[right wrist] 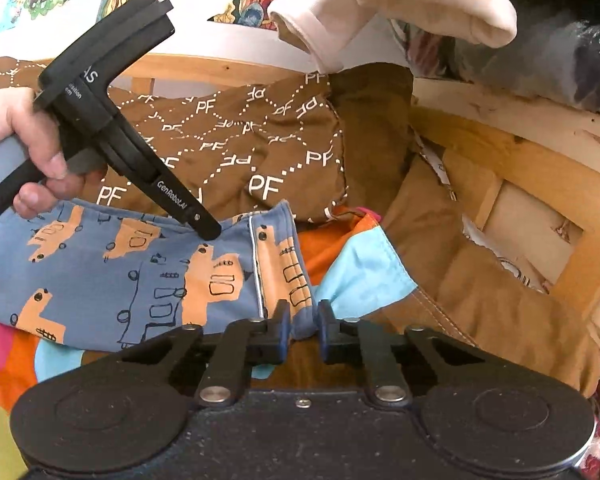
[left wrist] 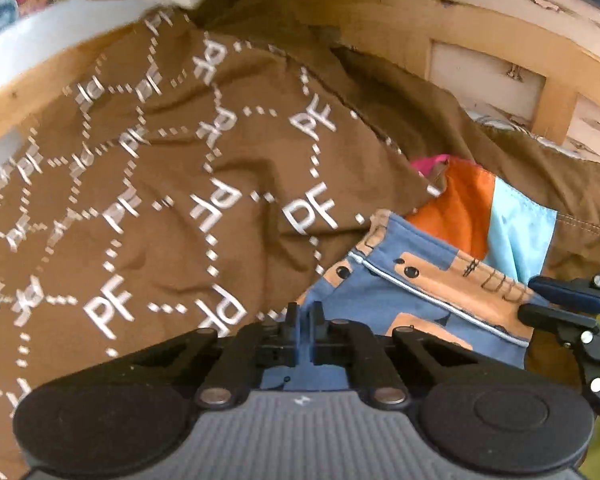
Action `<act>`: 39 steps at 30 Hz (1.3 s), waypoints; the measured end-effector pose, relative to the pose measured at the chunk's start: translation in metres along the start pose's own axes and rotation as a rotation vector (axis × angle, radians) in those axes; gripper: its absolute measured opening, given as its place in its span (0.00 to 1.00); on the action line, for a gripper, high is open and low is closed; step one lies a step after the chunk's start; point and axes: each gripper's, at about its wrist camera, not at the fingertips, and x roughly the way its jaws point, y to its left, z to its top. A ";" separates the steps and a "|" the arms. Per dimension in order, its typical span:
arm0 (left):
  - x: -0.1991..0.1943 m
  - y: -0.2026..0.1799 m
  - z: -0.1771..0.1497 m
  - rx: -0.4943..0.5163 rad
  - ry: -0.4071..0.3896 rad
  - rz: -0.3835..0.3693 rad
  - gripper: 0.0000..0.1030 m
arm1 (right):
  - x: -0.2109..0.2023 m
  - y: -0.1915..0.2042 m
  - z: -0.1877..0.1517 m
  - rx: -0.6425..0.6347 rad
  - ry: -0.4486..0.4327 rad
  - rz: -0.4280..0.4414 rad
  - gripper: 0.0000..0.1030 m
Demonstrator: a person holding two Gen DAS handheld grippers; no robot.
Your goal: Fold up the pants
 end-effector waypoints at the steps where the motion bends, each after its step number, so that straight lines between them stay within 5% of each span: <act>1: -0.006 0.001 0.002 -0.021 0.002 0.007 0.03 | -0.002 -0.001 0.001 -0.001 -0.004 0.008 0.07; 9: 0.010 -0.013 0.012 0.019 0.082 0.072 0.05 | 0.005 -0.006 0.006 0.069 0.041 0.045 0.08; 12: 0.018 -0.012 0.008 0.016 0.086 0.073 0.13 | 0.008 -0.017 0.006 0.141 0.074 0.067 0.15; 15: 0.010 -0.008 0.002 -0.001 0.047 0.086 0.37 | 0.006 -0.021 0.005 0.174 0.079 0.117 0.34; 17: 0.001 -0.007 -0.004 -0.008 0.000 0.112 0.69 | 0.007 -0.018 0.005 0.151 0.080 0.128 0.43; 19: -0.012 -0.007 -0.014 -0.005 -0.048 0.117 0.76 | 0.010 -0.011 0.005 0.114 0.080 0.120 0.48; 25: -0.030 -0.004 -0.058 0.004 -0.028 0.199 0.83 | 0.013 0.016 0.001 -0.079 0.093 0.037 0.56; 29: -0.066 0.004 -0.105 -0.049 -0.026 0.227 0.92 | -0.003 0.018 0.002 -0.101 0.026 0.031 0.88; 31: -0.087 0.007 -0.130 -0.090 -0.034 0.237 0.94 | -0.009 0.019 0.007 -0.120 -0.023 0.014 0.94; 35: -0.112 0.020 -0.173 -0.154 0.044 0.310 0.94 | -0.003 0.028 0.024 -0.122 -0.055 0.054 0.96; 39: -0.134 0.052 -0.206 -0.321 0.107 0.290 1.00 | 0.022 0.048 0.025 -0.117 0.012 0.098 0.96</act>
